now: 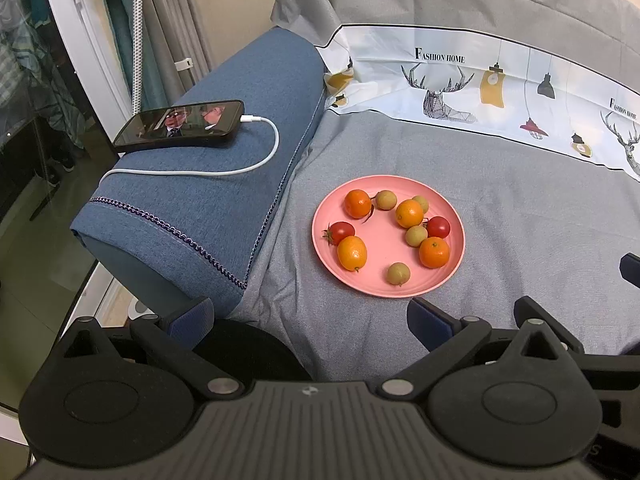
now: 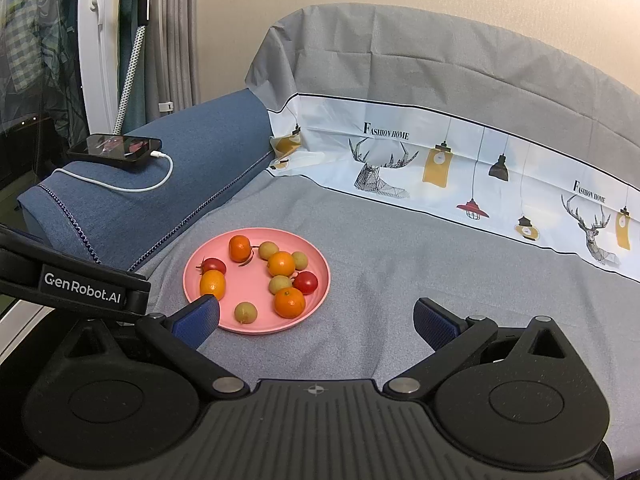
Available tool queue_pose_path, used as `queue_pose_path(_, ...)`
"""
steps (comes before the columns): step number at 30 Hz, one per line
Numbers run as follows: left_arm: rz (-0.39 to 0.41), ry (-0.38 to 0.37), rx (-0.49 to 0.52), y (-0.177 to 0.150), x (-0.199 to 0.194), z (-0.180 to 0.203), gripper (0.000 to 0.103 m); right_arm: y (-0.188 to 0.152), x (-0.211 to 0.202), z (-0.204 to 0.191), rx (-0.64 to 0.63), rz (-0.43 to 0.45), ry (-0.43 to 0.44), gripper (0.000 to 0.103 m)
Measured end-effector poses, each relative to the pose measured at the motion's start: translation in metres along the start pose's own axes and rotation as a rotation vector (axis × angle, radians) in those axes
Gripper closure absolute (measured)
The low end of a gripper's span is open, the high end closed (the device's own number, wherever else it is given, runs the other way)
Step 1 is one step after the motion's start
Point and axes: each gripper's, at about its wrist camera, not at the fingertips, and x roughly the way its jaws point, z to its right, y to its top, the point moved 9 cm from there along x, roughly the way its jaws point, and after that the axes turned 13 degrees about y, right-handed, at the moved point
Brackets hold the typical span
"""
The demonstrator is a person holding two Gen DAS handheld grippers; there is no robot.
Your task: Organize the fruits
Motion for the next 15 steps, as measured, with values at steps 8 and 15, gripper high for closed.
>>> queue_pose_path(8, 0.000, 0.001, 0.001, 0.0000, 0.0005, 0.0001, 0.000, 0.0000, -0.0001, 0.0001, 0.001, -0.001, 0.000, 0.001)
queue_pose_path(15, 0.001, 0.004, 0.004, -0.0007, 0.0024, 0.0001, 0.000, -0.0002, 0.0001, 0.0005, 0.001, -0.001, 0.000, 0.001)
